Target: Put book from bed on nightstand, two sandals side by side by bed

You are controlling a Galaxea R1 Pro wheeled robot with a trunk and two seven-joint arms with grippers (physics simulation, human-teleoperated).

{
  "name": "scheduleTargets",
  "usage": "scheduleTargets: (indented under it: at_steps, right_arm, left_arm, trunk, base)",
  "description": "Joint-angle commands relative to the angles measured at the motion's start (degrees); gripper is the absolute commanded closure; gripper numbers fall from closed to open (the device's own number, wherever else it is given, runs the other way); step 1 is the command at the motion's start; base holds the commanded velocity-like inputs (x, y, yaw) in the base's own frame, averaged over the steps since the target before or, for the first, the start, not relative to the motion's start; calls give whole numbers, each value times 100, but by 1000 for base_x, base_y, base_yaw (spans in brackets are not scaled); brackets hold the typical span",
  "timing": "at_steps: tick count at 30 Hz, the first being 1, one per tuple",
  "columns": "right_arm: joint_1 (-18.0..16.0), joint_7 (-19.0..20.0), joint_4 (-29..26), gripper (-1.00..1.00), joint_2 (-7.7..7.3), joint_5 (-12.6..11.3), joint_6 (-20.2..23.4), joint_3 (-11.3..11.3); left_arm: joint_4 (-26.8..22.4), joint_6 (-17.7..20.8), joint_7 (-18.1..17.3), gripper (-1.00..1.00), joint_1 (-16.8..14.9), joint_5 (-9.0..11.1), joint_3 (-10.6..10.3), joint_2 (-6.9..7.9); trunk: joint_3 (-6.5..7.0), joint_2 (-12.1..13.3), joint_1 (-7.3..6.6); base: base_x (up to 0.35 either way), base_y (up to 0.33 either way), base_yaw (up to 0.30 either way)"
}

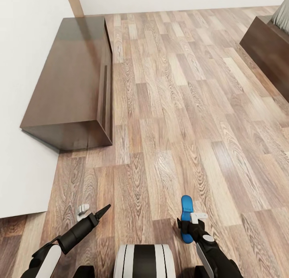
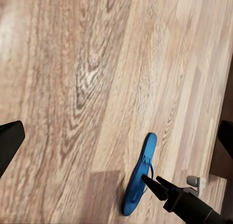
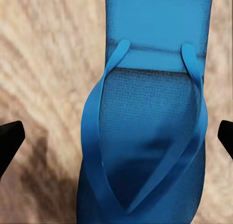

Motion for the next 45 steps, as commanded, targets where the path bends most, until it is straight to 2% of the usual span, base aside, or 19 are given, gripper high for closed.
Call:
scheduleTargets:
  at_steps: [1,7,25,43,44,45]
  right_arm:
    - [1,0,-9,-100,1,3,-41,-4]
    - [1,1,-6,-100,0,0,-300,-4]
    - [1,1,-5,-100,0,-29,-337,-12]
    - [1,1,-5,-100,0,-30,-337,-13]
    - [1,1,-5,100,0,-30,-337,-13]
    - [1,1,-5,100,0,-30,-337,-13]
  left_arm:
    - [2,47,-6,-100,-2,43,5,-2]
    - [5,42,-6,-100,-2,43,5,-6]
    - [6,42,-6,-100,-2,36,5,-6]
    - [6,41,-6,-100,-2,34,5,-15]
    - [7,41,-6,-100,-2,34,5,-15]
    - [8,41,-4,-100,-2,34,3,-15]
  trunk:
    - [-3,-1,-1]
    - [-3,-1,-1]
    - [-402,-25,46]
    - [-402,-25,46]
    - [-402,-25,46]
    - [-402,-25,46]
  base:
    - [0,0,0]
    - [0,0,0]
    - [0,0,0]
    - [0,0,0]
    - [0,0,0]
    - [0,0,0]
